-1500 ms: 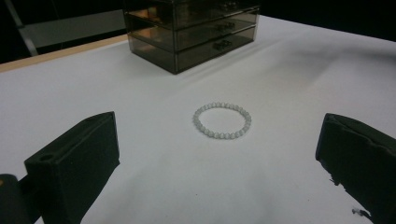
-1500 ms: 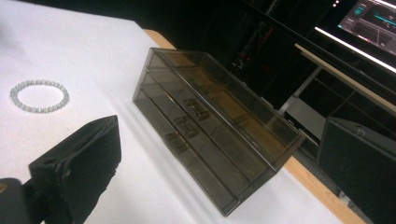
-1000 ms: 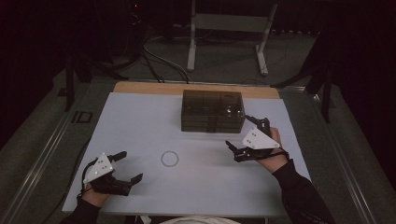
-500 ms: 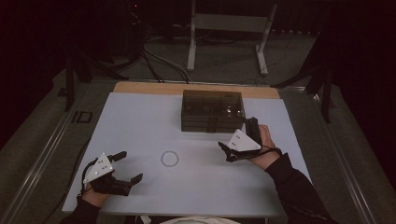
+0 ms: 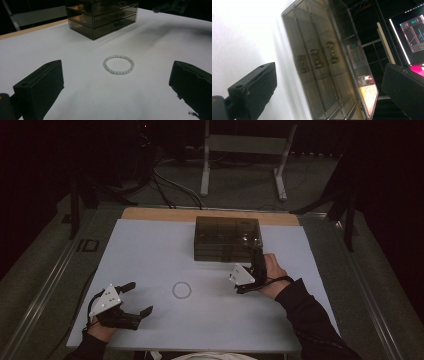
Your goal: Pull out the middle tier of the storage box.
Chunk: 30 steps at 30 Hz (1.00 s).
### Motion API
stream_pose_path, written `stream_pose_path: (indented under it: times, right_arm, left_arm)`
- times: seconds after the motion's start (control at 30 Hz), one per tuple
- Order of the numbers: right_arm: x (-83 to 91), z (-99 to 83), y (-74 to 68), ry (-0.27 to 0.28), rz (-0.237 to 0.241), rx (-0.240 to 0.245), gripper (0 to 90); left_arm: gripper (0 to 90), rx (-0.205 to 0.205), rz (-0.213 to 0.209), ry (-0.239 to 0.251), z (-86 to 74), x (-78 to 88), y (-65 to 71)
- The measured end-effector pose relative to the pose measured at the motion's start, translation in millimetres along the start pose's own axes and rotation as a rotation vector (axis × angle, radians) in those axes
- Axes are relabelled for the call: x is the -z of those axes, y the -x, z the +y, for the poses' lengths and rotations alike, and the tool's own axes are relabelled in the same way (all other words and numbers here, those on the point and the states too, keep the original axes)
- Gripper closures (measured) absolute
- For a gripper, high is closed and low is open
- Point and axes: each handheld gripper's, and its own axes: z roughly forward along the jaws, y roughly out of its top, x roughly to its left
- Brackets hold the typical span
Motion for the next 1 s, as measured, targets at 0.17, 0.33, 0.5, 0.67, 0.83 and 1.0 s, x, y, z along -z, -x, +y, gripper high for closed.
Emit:
stream_pose_path:
  times: [0.17,0.33,0.5,0.67,0.83,1.0]
  right_arm:
    - [-9.4,-0.3,-10.2,-0.04,-0.001,0.055,0.0]
    - [-16.4,0.7,-17.5,-0.077,-0.015,0.091,0.0]
    - [-23.6,2.0,-24.8,-0.119,-0.031,0.127,0.0]
    - [-30.9,1.5,-31.5,-0.157,-0.035,0.138,1.0]
    - [-36.4,3.3,-37.0,-0.182,-0.05,0.183,2.7]
    - [-41.9,3.9,-41.3,-0.209,-0.076,0.227,8.6]
  left_arm:
    - [0.9,0.001,0.001,0.0,0.0,0.3,-0.1]
    - [0.9,0.001,0.0,0.001,0.1,0.2,0.1]
    - [0.9,-0.002,-0.006,-0.009,-0.4,-0.6,0.2]
    - [0.9,-0.008,-0.005,-0.007,-0.1,-0.7,0.9]
    - [0.9,-0.004,-0.001,-0.003,0.0,-0.5,0.7]
    - [0.9,-0.007,0.001,-0.002,0.2,-0.5,1.0]
